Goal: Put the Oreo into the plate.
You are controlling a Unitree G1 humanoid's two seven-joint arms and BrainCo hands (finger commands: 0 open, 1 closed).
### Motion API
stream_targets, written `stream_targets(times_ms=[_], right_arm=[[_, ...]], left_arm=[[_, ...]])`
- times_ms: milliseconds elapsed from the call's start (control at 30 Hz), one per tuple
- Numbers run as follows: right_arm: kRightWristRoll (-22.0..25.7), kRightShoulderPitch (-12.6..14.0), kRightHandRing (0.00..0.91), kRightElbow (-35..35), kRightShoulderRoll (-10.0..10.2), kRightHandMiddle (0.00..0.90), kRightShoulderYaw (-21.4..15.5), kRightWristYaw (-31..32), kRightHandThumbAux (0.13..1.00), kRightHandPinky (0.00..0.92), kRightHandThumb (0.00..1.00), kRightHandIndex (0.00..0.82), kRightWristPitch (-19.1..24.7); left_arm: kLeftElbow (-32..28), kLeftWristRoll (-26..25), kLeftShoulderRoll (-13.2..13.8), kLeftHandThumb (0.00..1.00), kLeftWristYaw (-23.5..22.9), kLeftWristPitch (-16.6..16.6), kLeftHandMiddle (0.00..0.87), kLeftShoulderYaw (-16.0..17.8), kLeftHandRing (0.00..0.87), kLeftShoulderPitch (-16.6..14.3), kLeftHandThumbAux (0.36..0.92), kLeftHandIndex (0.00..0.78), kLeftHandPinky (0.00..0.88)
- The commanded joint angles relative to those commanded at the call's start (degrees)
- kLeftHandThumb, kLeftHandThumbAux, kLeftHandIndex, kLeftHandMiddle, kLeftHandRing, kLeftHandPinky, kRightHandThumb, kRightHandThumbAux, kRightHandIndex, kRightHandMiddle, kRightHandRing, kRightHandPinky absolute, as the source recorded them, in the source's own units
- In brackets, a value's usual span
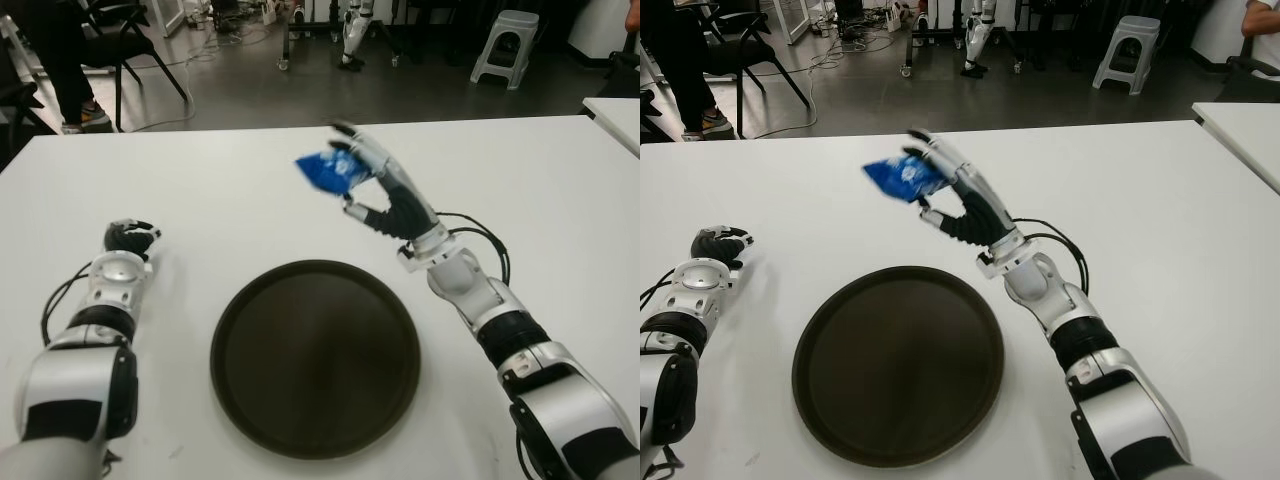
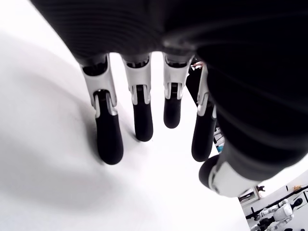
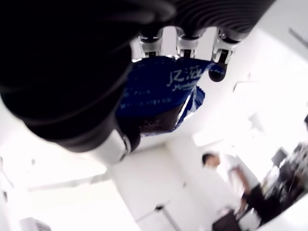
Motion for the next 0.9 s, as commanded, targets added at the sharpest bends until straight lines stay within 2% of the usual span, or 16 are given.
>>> stream_targets(times_ms=[433,900], right_arm=[[-0.84,0.64,0.006,-1.11,0.00,0.072,0.11,3.60,0.716,0.000,0.707,0.421,0.64],[-1.80,1.86,0.008,-3.85,-0.94,0.078,1.39,8.26,0.716,0.000,0.705,0.420,4.12]], left_arm=[[-0.04,-0.03,-0.01,0.679,-0.24,-0.70,0.177,0.20,0.179,0.17,0.721,0.399,0.156],[0.09,1.24,0.25,0.672,-0.03,0.11,0.138,-1.11,0.149,-0.01,0.727,0.397,0.139]])
